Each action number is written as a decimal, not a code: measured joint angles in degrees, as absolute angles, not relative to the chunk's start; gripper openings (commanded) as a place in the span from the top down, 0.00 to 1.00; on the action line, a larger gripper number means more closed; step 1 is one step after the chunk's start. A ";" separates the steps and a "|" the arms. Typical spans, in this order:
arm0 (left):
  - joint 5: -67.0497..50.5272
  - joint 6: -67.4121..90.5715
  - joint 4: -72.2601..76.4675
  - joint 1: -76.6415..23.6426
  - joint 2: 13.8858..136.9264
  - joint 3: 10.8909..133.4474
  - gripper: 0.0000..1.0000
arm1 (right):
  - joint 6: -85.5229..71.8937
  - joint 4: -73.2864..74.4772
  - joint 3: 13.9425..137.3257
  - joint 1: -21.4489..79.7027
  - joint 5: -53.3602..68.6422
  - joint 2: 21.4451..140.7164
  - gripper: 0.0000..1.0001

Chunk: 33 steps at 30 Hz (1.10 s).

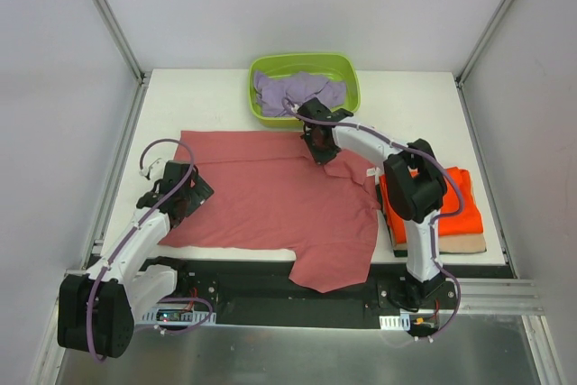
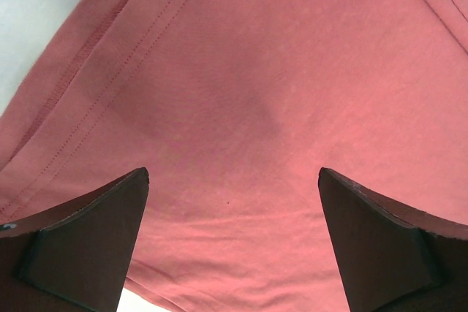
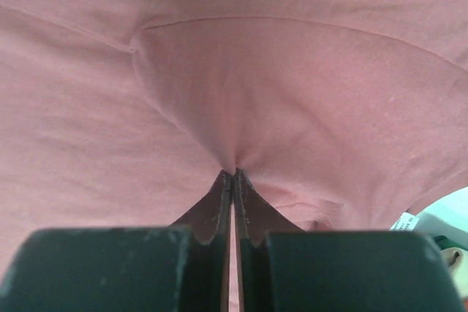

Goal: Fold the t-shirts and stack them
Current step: Fold the flattened tshirt in 1/3 of the way

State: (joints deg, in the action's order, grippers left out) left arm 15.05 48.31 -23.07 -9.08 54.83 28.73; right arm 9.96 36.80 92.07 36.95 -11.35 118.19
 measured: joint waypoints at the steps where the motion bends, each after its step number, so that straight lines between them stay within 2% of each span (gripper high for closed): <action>1: 15.42 48.29 -23.07 -9.08 54.81 28.67 0.01 | 9.96 37.58 92.68 36.80 -10.24 118.17 0.99; 9: 16.95 48.16 -23.07 -9.08 54.85 28.42 0.01 | 9.85 46.98 96.42 35.07 3.70 118.13 0.99; 10: 17.06 48.16 -23.07 -9.08 54.85 28.42 0.01 | 9.78 47.62 96.71 34.39 6.20 118.13 0.96; 11: 17.10 48.16 -23.03 -9.08 54.85 28.42 0.01 | 9.69 48.18 96.97 33.61 8.54 118.13 0.86; 14: 17.10 48.10 -23.03 -9.08 54.94 28.42 0.01 | 9.10 49.39 97.43 31.31 13.26 118.13 0.81; 15: 17.10 48.01 -23.03 -9.08 55.07 28.42 0.01 | 8.97 49.89 97.69 30.72 13.26 118.13 0.74; 17: 17.10 47.92 -23.05 -9.08 55.31 28.42 0.01 | 8.25 50.65 98.32 29.89 10.85 118.13 0.50; 18: 17.10 47.86 -23.03 -9.08 55.42 28.42 0.01 | 7.79 50.87 98.67 29.80 8.62 118.13 0.46; 23: 17.10 47.51 -23.03 -9.08 56.14 28.42 0.01 | 8.69 50.87 99.90 30.44 -3.53 118.04 0.40; 26: 17.10 47.42 -23.03 -9.08 56.51 28.42 0.01 | 13.67 45.60 93.21 32.45 -6.85 114.52 0.39; 30: 17.12 47.37 -23.00 -9.08 56.84 28.42 0.01 | 23.57 40.34 82.70 40.99 -8.82 107.66 0.37; 33: 17.15 47.37 -23.03 -9.08 57.23 28.42 0.01 | 30.79 37.65 80.34 48.53 -9.23 106.02 0.36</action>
